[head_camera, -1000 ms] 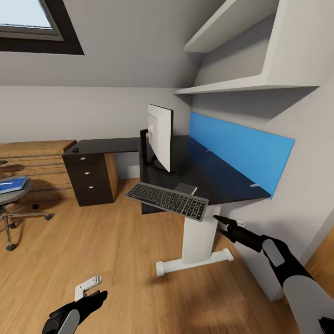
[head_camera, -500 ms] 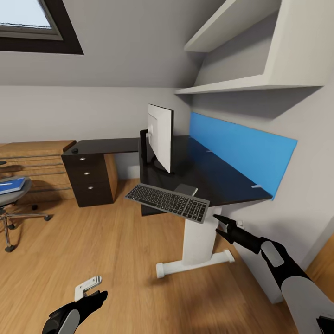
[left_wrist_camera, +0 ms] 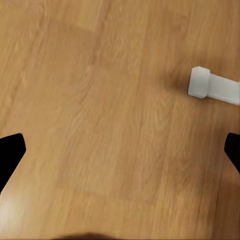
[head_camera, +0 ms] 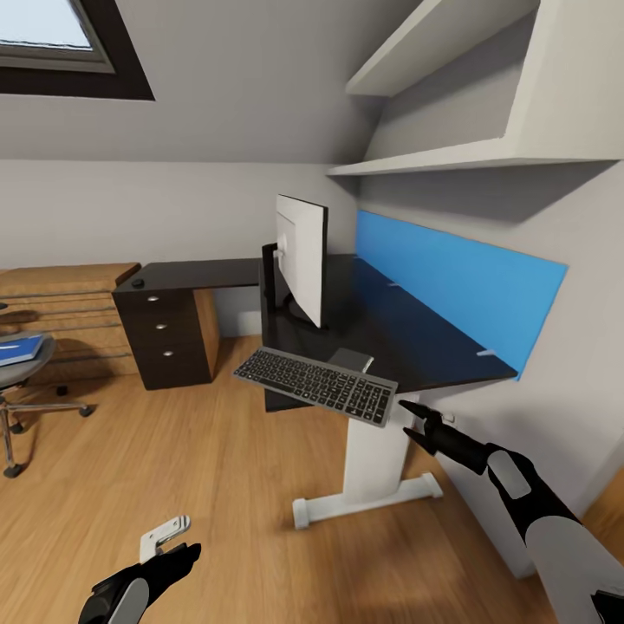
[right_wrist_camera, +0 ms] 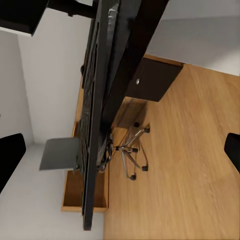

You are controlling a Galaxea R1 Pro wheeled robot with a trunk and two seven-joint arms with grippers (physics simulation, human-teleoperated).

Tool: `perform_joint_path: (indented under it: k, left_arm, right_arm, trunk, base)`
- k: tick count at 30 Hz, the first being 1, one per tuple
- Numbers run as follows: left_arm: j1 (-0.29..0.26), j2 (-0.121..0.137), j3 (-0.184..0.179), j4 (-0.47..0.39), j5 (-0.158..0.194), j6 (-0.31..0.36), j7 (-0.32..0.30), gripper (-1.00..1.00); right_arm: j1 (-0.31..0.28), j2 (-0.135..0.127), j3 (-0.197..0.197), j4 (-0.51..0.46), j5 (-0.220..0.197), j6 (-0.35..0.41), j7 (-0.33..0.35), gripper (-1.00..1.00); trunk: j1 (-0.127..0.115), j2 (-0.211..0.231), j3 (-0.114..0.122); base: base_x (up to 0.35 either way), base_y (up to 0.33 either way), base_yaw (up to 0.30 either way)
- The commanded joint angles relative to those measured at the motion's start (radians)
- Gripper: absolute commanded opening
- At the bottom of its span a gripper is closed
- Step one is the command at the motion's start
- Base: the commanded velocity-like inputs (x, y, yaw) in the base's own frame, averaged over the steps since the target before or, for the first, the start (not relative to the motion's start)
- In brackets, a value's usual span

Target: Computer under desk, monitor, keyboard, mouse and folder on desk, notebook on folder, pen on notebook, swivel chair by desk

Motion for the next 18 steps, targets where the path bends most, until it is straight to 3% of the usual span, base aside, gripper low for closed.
perform_joint_path:
  k: [1, 18]
  left_arm:
    - [-0.001, 0.001, -0.003, -0.001, 0.011, 0.001, 0.010, 1.00]
    - [-0.001, 0.001, -0.003, -0.001, 0.011, 0.001, 0.010, 1.00]
  right_arm:
    - [-0.001, 0.000, -0.003, 0.000, 0.000, 0.006, 0.002, 1.00]
    - [-0.001, 0.000, -0.003, 0.001, 0.000, 0.006, 0.001, 1.00]
  trunk:
    - [0.000, 0.000, -0.001]
    - [-0.004, 0.007, 0.002]
  base:
    - [0.213, 0.087, 0.000]
    - [0.040, 0.014, 0.000]
